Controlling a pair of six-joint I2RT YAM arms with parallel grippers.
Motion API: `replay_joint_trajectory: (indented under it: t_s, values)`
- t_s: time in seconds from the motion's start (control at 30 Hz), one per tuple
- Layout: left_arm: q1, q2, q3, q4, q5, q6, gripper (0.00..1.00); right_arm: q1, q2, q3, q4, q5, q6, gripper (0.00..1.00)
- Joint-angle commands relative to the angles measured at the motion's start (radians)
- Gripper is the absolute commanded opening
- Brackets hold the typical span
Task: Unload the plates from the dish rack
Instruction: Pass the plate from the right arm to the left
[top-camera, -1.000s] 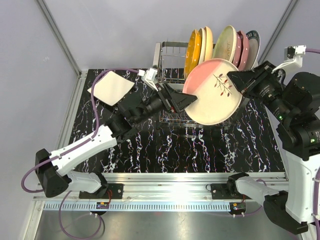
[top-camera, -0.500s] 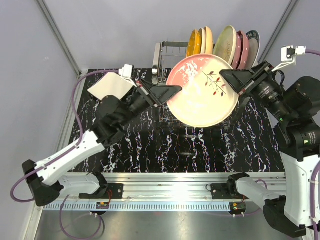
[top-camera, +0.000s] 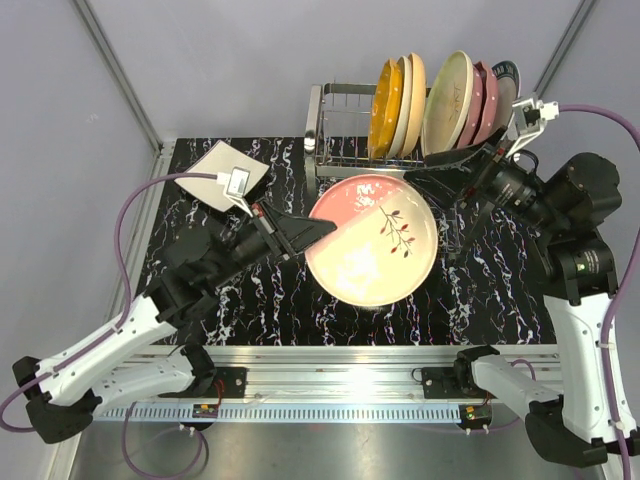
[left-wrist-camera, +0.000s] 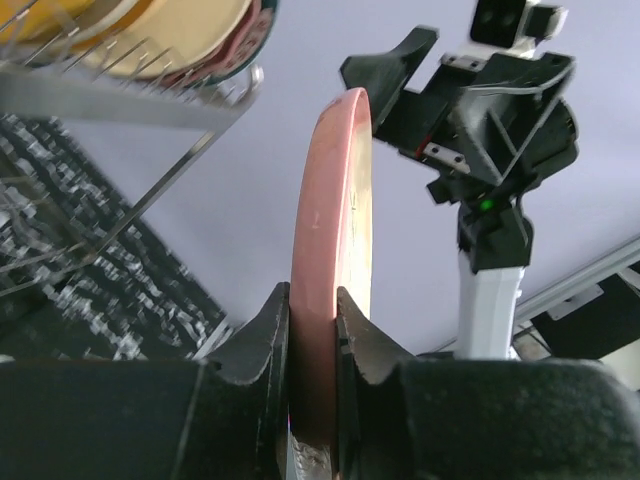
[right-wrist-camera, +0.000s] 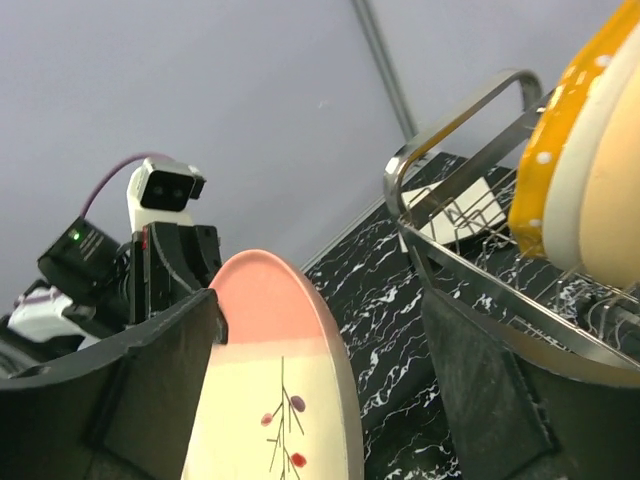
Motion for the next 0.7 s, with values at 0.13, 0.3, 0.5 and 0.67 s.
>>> replay_joint_trajectory:
  t_s: [0.13, 0.3, 0.5, 0.67]
  values:
    - [0.018, -0.195, -0.007, 0.047, -0.123, 0.001, 0.0, -0.032, -0.024, -0.041, 0.109, -0.218, -0.124, 0.98]
    - [0.053, -0.307, -0.002, -0.11, -0.184, 0.052, 0.0, -0.04, -0.056, -0.008, -0.086, -0.18, -0.415, 1.0]
    - [0.072, -0.383, 0.032, -0.338, -0.231, 0.153, 0.0, -0.04, -0.118, -0.075, -0.239, -0.079, -0.652, 1.0]
    - [0.072, -0.46, 0.015, -0.458, -0.326, 0.211, 0.0, -0.041, -0.174, -0.158, -0.305, -0.023, -0.749, 1.0]
